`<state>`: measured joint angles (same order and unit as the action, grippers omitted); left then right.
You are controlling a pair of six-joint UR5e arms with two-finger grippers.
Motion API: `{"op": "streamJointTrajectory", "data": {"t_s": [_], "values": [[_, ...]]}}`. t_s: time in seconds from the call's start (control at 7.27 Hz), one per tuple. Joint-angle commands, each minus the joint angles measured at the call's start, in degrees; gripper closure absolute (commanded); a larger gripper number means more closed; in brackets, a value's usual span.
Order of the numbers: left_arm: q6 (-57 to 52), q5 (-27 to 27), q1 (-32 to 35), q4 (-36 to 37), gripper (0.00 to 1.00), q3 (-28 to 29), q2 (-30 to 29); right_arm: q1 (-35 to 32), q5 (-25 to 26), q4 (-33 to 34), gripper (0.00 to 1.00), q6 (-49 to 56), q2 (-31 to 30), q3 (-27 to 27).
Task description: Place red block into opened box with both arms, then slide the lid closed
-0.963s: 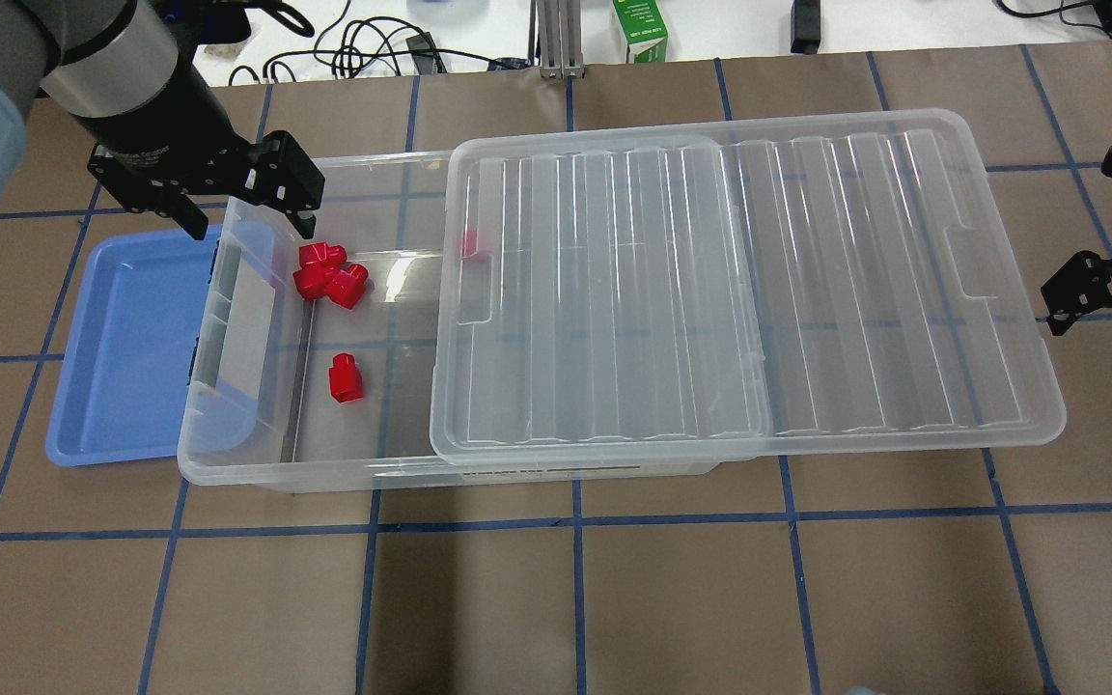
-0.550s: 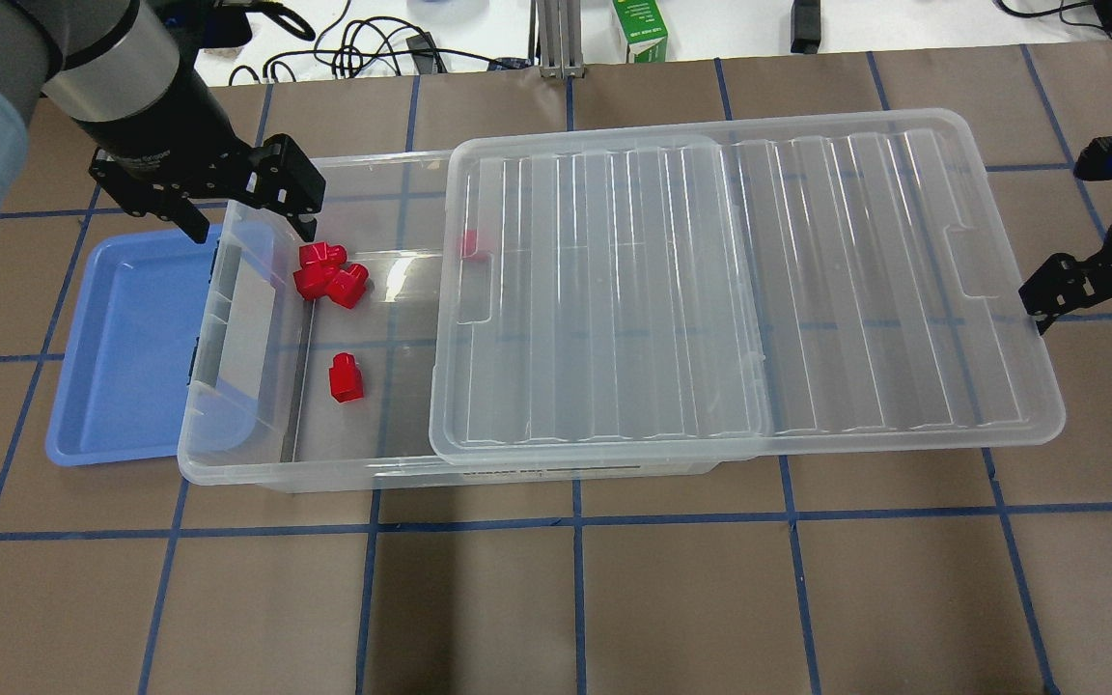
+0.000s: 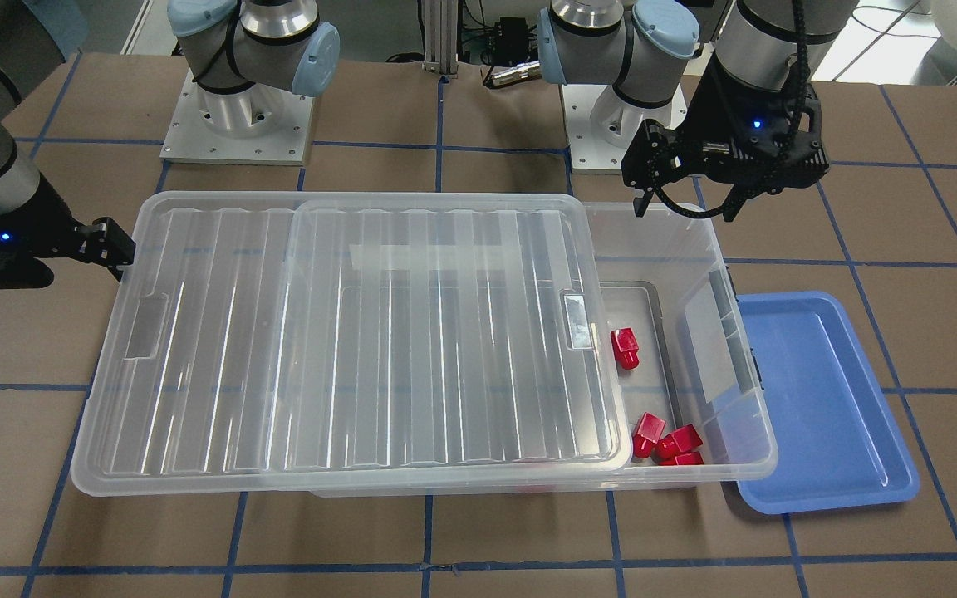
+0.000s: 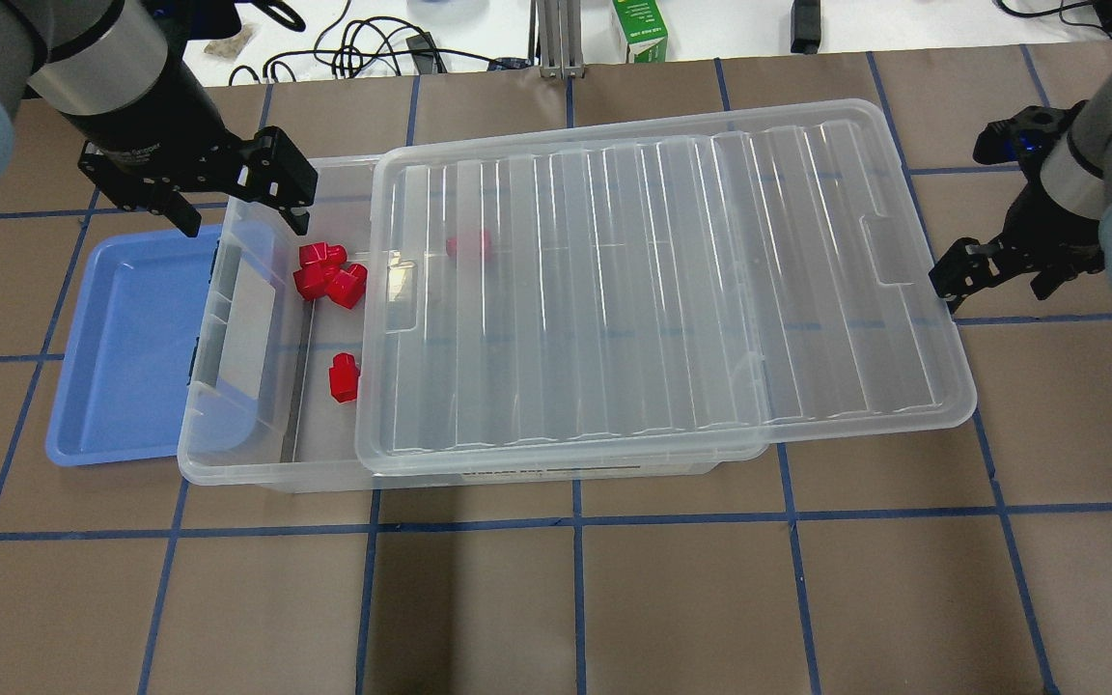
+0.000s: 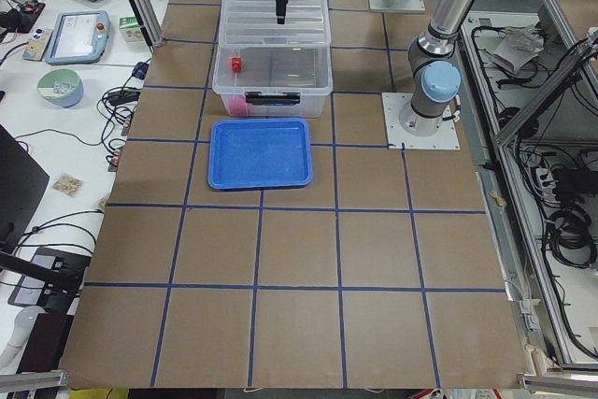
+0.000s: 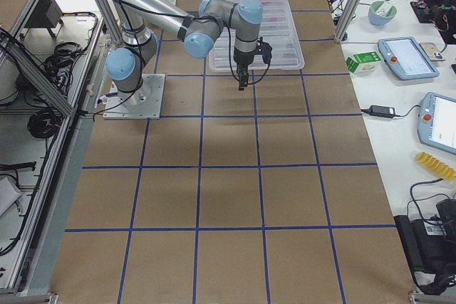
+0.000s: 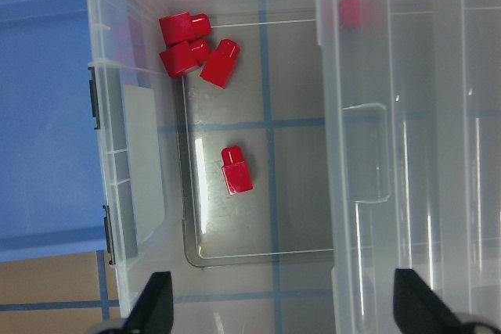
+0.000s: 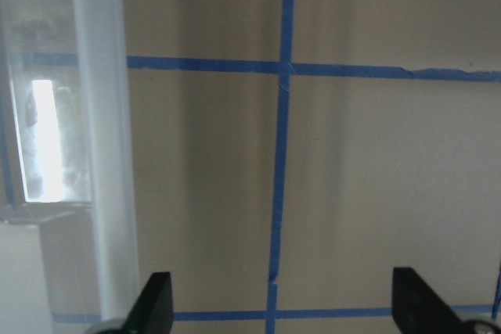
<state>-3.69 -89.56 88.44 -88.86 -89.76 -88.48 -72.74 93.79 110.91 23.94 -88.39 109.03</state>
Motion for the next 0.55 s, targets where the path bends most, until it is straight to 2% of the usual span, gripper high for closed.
{"op": "streamJointTrajectory", "data": {"t_s": [0.0, 0.41], "values": [[0.0, 0.1, -0.1, 0.0, 0.00, 0.0, 0.0, -6.0, -0.4, 0.8, 0.00, -4.0, 0.2, 0.0], [0.1, 0.1, -0.1, 0.1, 0.00, -0.1, 0.1, -13.3, -0.5, 1.6, 0.00, -9.0, 1.3, -0.1]]}}
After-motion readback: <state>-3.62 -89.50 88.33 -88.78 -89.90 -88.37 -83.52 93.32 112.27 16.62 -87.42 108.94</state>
